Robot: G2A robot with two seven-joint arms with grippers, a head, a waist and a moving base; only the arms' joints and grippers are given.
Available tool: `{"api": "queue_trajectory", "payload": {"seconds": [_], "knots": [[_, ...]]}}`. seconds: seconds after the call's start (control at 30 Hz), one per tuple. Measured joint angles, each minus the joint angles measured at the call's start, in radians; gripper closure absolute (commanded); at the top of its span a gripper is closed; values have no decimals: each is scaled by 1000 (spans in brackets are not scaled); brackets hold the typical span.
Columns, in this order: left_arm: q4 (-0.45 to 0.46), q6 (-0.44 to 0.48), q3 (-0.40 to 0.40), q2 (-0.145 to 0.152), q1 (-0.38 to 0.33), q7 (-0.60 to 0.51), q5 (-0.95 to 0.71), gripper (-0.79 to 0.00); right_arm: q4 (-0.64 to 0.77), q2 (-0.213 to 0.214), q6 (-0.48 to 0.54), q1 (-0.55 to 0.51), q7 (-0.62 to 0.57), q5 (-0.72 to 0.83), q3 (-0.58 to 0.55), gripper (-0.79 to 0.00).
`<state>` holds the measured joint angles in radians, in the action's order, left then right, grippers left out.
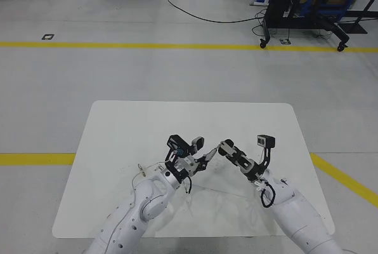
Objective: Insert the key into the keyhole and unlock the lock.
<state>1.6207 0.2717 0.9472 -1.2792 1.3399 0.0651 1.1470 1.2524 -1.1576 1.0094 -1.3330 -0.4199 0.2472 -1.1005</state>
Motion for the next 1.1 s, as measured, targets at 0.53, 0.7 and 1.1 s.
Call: {"api": "queue_trajectory", "payload": {"seconds": [0.53,0.7,1.1], "knots": [[60,133,113,-14,78,-84,-825,-351,32,6,3,-34,-9,-5,-45,0],[6,94,176,-1,41,-463,-1414,-520,32,7,3,-37,-27,1,-45,0],[-122,133,155,7,-13,-711,-1433,-502,30,6,-9,-23,-98,30,-18,0]]}}
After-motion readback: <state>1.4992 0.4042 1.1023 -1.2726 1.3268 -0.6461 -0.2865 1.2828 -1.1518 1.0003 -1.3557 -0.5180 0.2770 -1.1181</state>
